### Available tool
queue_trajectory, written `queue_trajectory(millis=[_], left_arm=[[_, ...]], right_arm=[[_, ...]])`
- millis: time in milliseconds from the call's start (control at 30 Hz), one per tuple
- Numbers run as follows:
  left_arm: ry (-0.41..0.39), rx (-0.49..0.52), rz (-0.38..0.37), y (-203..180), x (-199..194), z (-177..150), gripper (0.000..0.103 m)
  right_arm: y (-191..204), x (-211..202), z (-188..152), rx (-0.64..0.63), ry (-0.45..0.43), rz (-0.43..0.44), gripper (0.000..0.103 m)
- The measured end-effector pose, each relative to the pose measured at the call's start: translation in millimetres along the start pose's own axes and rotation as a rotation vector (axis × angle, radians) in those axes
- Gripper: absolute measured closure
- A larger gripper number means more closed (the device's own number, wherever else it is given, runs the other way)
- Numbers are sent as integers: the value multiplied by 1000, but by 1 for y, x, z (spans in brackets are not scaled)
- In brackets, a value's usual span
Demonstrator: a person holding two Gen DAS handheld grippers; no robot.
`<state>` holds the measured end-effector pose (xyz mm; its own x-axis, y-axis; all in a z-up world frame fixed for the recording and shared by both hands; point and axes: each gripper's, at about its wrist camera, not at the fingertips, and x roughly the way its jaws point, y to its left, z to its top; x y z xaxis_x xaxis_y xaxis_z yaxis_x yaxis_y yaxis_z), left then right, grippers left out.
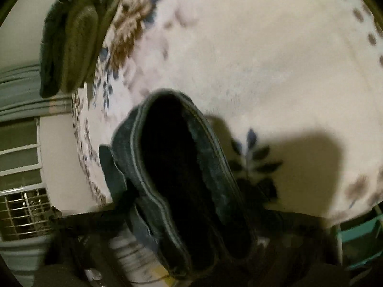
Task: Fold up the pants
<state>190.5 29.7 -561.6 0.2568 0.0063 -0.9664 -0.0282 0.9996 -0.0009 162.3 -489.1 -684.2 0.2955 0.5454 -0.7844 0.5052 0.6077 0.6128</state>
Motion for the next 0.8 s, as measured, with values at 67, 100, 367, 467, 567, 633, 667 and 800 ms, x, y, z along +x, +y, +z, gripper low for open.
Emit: queue_trajectory(millis=[67,100,367,467,567,633,667,800], left_arm=[[13,-20,-29,1,3,2,12],[17,-23,-38,-1,4,3,12],[77,-2,-99,-22,31,3,12],[90,27,-98,-27,43,2,10],[100,26,-111,-26,41,4,10],[96,30,-113,-25,35,8,10],[92,30,-116,-21,30,11,10],[83,-5,-152,-13,18,12,10]], right_arm=[[16,-12,-5,-33,-45,-25,90],[23,-19,-7,-50,-55,-38,92],[18,-56,3,-58,-90,-144,93],[-10,-37,13,-64,-12,-281,79],[-25,-33,15,-11,10,-285,53],[-26,-45,12,14,-11,-255,38],[-27,-54,8,26,-26,-221,37],[-32,-88,-19,114,-93,-95,28]])
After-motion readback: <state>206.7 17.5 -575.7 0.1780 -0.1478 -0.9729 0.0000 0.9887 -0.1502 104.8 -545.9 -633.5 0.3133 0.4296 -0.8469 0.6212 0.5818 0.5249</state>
